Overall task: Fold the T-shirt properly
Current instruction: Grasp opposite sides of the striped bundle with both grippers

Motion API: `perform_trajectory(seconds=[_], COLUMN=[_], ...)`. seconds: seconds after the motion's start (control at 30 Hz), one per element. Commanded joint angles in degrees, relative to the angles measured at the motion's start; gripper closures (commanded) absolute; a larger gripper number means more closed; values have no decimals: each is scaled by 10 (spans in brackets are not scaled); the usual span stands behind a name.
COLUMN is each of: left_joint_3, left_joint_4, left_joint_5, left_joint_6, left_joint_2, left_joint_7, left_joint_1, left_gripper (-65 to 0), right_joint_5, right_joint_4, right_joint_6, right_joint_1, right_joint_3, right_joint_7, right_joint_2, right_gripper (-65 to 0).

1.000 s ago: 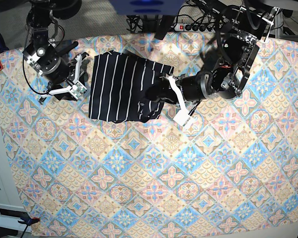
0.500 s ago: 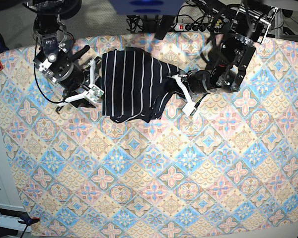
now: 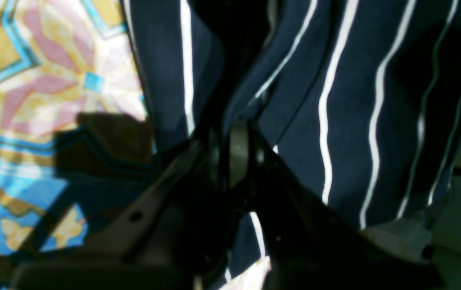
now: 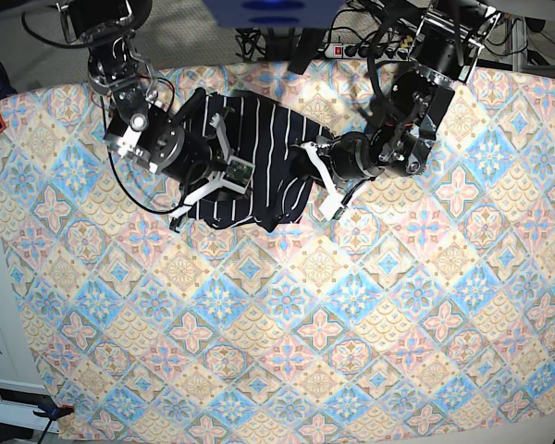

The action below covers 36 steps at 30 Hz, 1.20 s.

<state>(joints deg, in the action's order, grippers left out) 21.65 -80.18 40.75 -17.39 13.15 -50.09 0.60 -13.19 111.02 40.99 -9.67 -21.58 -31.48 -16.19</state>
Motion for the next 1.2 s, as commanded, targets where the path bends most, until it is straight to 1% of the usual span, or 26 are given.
perform_trajectory(seconds=[0.0, 0.23, 0.33, 0.47, 0.57, 0.63, 0.7, 0.8, 0.97, 1.03, 1.1, 1.17], left_joint_3=[-4, -4, -4, -4, -6, -24, -53, -94, -120, -123, -123, -123], left_joint_4=[-8, -8, -8, -8, -8, -9, -11, -22, -95, -99, -101, -116], left_joint_5=[7, 7, 7, 7, 7, 8, 8, 10, 8, 8, 10, 11], left_joint_6=[-3, -3, -3, -3, -2, -2, 5, 16, 21, 42, 62, 66], left_joint_2=[-3, -2, -3, -3, -3, -2, -2, -3, -3, -3, -3, -3], left_joint_7=[5, 5, 6, 6, 13, 27, 29, 30, 30, 30, 30, 31], left_joint_1=[-8, -3, -3, -4, -6, -1, 10, 23, 49, 51, 52, 52], left_gripper=[0, 0, 0, 0, 0, 0, -1, -47, -117, -139, -143, -136], right_joint_5=[0, 2, 2, 2, 1, 1, 1, 1, 1, 1, 1, 1], right_joint_4=[-14, -229, -308, -367, -408, -424, -426, -429, -428, -424, -417, -401], right_joint_6=[-10, -10, -10, -10, -10, -10, -10, -10, -10, -10, -10, -10], right_joint_1=[25, 131, 161, 174, 179, 179, 176, 175, 175, 175, 175, 165], right_joint_3=[4, 3, 4, 8, 14, 30, 45, 58, 72, 73, 74, 92], right_joint_7=[8, 12, 14, 56, 72, 76, 89, 96, 96, 96, 96, 96], right_joint_2=[-2, -1, -1, -1, -3, -2, -2, -3, -4, -4, -4, -5], right_gripper=[-4, 0, 0, 0, 0, 0, 0, 0, 0, 0, 0, 0])
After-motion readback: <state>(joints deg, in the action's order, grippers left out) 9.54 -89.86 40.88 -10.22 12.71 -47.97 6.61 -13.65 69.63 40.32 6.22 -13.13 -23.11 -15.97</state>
